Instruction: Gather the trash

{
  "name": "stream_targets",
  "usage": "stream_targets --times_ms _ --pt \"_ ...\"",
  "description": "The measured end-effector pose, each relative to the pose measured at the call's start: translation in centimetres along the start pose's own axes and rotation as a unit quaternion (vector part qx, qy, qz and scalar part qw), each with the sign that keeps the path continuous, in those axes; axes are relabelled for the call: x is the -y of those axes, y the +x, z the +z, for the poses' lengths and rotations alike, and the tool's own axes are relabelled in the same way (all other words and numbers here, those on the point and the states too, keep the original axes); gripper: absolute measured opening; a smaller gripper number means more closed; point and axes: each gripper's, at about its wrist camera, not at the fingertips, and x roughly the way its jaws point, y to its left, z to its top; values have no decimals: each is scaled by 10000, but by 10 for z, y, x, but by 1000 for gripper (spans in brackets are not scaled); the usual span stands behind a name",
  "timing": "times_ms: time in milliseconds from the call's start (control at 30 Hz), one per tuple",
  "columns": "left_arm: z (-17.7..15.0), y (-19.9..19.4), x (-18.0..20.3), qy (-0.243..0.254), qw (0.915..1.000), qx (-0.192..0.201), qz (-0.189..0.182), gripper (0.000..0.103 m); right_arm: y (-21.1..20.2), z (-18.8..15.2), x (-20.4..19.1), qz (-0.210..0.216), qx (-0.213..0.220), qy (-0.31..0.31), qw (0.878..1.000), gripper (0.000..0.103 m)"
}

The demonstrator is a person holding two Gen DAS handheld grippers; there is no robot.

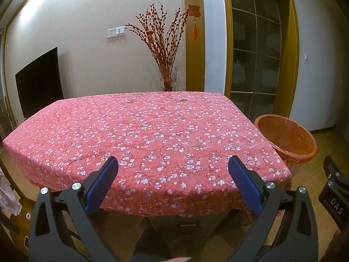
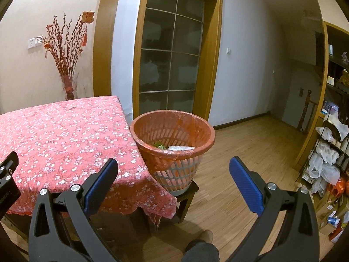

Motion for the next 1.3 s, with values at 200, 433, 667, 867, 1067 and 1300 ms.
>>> stream_targets --times_ms 200,433,667,867,1067,1300 --pt "0 0 -1 4 10000 2 -12 99 1 0 -1 31 -18 -29 10000 101" --pt "-1 -1 1 -22 10000 9 -35 99 1 0 -1 34 -22 -30 10000 101" --pt "0 -5 4 -65 9999 61 -53 99 1 0 -2 31 -19 -29 10000 101" --pt "1 -7 7 -61 9999 72 -45 99 1 0 -2 30 -21 -30 10000 101" --pt "1 -7 7 -65 9999 74 -47 99 1 0 -2 29 -19 -30 10000 101" --pt "2 -7 7 -62 9999 64 -47 99 0 0 -2 28 -22 -28 10000 101"
